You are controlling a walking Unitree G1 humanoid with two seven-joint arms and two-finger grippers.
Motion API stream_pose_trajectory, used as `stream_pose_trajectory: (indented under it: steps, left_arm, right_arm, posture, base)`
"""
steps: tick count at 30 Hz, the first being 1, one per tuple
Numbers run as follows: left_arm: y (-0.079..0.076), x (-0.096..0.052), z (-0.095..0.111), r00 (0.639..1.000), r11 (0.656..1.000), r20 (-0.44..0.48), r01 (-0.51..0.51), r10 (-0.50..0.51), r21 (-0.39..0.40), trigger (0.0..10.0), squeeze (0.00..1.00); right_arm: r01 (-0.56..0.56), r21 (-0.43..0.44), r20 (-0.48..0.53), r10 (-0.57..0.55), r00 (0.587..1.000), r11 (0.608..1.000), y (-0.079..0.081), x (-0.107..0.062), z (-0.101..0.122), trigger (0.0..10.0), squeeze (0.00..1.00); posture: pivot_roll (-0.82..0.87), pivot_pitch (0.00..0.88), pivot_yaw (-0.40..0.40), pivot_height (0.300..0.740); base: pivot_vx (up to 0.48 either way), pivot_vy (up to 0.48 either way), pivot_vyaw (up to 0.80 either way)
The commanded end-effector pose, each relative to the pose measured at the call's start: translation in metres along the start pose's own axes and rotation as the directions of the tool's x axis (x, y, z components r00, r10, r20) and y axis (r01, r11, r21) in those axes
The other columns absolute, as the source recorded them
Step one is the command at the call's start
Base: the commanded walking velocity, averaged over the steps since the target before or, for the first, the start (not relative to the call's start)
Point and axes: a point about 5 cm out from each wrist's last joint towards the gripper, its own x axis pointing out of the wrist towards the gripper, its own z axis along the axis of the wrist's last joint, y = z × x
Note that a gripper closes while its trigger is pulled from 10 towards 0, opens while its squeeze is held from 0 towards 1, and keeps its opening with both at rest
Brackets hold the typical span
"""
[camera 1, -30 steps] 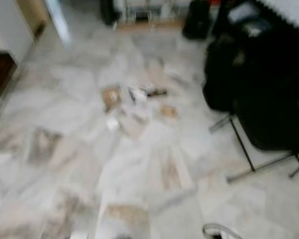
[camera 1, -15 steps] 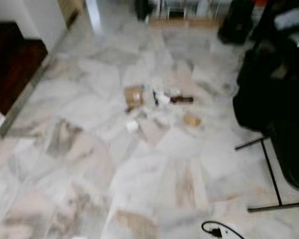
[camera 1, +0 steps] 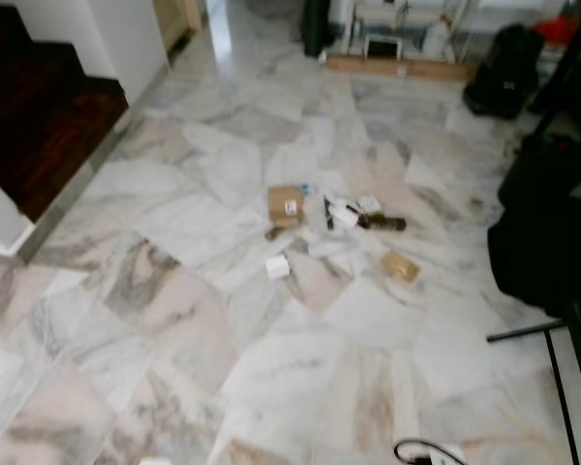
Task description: Sweep floor
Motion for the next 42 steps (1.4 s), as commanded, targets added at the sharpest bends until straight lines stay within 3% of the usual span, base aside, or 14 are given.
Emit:
stream_pose_trajectory:
  steps: [1, 27, 35, 42]
  left_arm:
    - [-0.0179, -0.0003, -0.0065, 0.998, 0.998, -0.023, 0.06, -0.061, -0.008, 10.0, 0.0]
    - [-0.0162, -0.001, -0.0085, 0.998, 0.998, -0.024, 0.056, -0.056, -0.016, 10.0, 0.0]
    - [-0.0166, -0.001, -0.0087, 0.998, 0.998, -0.024, 0.056, -0.057, -0.017, 10.0, 0.0]
    - [-0.017, -0.001, -0.0088, 0.998, 0.998, -0.025, 0.058, -0.059, -0.019, 10.0, 0.0]
  right_arm:
    - [0.015, 0.006, -0.02, -0.015, 1.0, 1.0, -0.0036, -0.0016, -0.0052, 10.0, 0.0]
    - [0.023, 0.029, -0.015, -0.023, 1.0, 0.999, -0.0029, -0.0016, -0.006, 10.0, 0.0]
    - [0.032, 0.089, -0.005, -0.032, 0.999, 0.996, -0.0031, -0.0019, -0.0069, 10.0, 0.0]
    - [0.034, 0.083, -0.012, -0.033, 0.999, 0.996, -0.0036, -0.002, -0.0074, 10.0, 0.0]
  posture:
    - [0.02, 0.145, -0.008, 0.74]
    - [0.03, 0.156, -0.009, 0.74]
    - [0.03, 0.16, -0.01, 0.74]
    - [0.03, 0.161, -0.011, 0.74]
  base:
    - [0.266, 0.0, 0.71]
    - [0.269, 0.0, 0.72]
    - [0.27, 0.0, 0.0]
    - [0.272, 0.0, -0.07]
